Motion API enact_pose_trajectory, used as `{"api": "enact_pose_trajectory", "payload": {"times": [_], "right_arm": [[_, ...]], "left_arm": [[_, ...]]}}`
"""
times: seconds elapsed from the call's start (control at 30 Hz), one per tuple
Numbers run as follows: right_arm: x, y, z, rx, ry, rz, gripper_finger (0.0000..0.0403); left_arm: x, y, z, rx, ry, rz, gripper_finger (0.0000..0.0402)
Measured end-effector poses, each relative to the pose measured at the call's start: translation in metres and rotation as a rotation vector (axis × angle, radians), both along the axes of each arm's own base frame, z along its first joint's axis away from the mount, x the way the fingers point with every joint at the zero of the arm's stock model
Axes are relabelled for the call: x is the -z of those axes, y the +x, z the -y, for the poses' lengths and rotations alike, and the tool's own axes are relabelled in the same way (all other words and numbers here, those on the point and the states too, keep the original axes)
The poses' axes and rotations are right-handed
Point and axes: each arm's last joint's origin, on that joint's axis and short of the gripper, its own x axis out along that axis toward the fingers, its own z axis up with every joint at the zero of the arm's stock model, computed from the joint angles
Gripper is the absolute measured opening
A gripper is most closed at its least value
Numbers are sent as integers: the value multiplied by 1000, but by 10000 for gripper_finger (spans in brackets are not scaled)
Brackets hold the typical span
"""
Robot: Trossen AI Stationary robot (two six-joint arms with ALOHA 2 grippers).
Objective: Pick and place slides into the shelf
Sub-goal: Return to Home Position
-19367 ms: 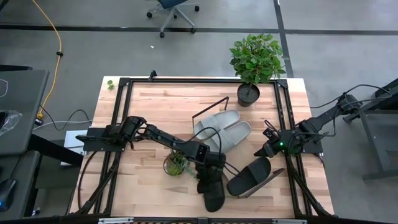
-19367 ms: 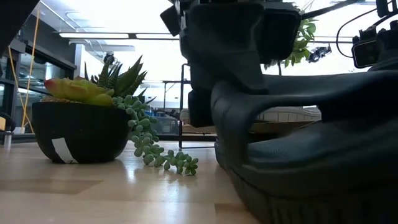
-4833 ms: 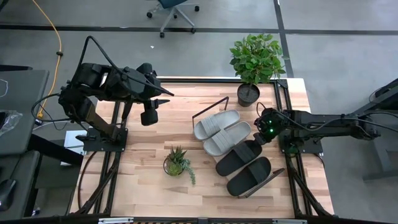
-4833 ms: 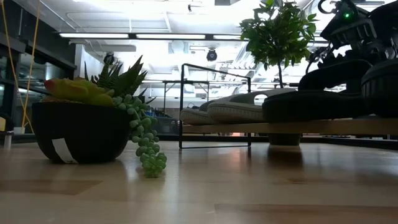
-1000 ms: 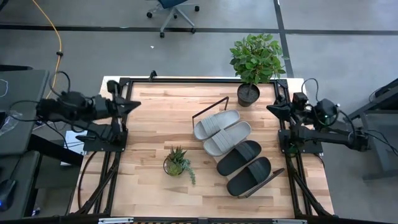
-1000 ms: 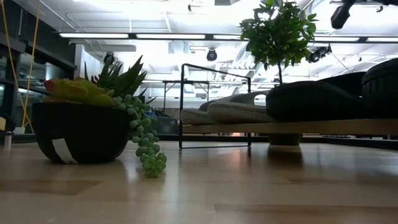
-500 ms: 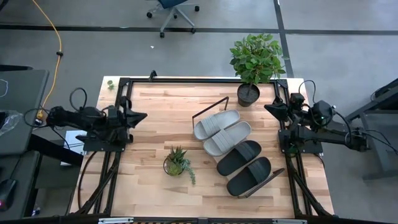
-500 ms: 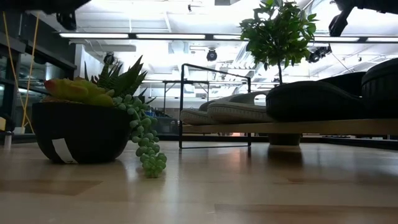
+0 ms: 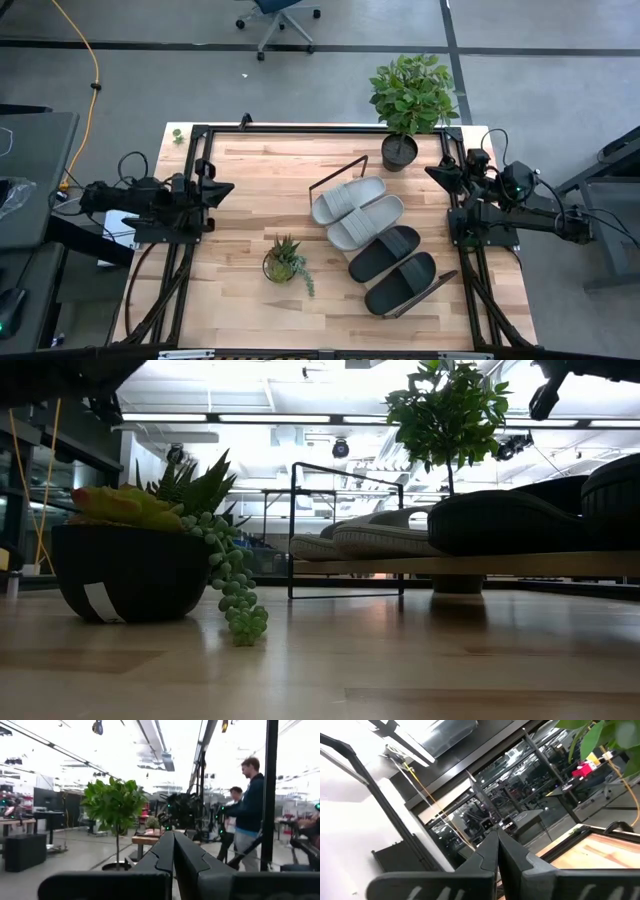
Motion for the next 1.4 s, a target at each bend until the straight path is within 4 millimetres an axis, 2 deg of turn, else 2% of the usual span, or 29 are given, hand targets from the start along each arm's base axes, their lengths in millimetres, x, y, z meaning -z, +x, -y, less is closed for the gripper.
{"api": "enact_pose_trajectory", "payload": {"times": [0.17,0.37,0.67,0.83,1.07,1.27,1.4], "right_arm": [[0,0,0,8,-7,-1,0],[0,0,0,-6,8,3,0],[-2,0,0,-8,9,18,0],[-1,0,0,-8,12,18,0],[-2,-1,0,-8,12,19,0],[-3,-1,-1,-34,1,28,0],[-6,-2,-1,-39,-5,61,0]], "left_arm": [[16,6,-7,15,-52,-28,0],[20,7,-14,51,-55,-48,0],[33,9,-15,39,-58,-188,0],[38,11,-16,2,-43,-121,0],[38,11,-16,-7,-24,-120,0],[59,14,-14,76,-33,-343,0],[61,16,-13,117,8,-380,0]]}}
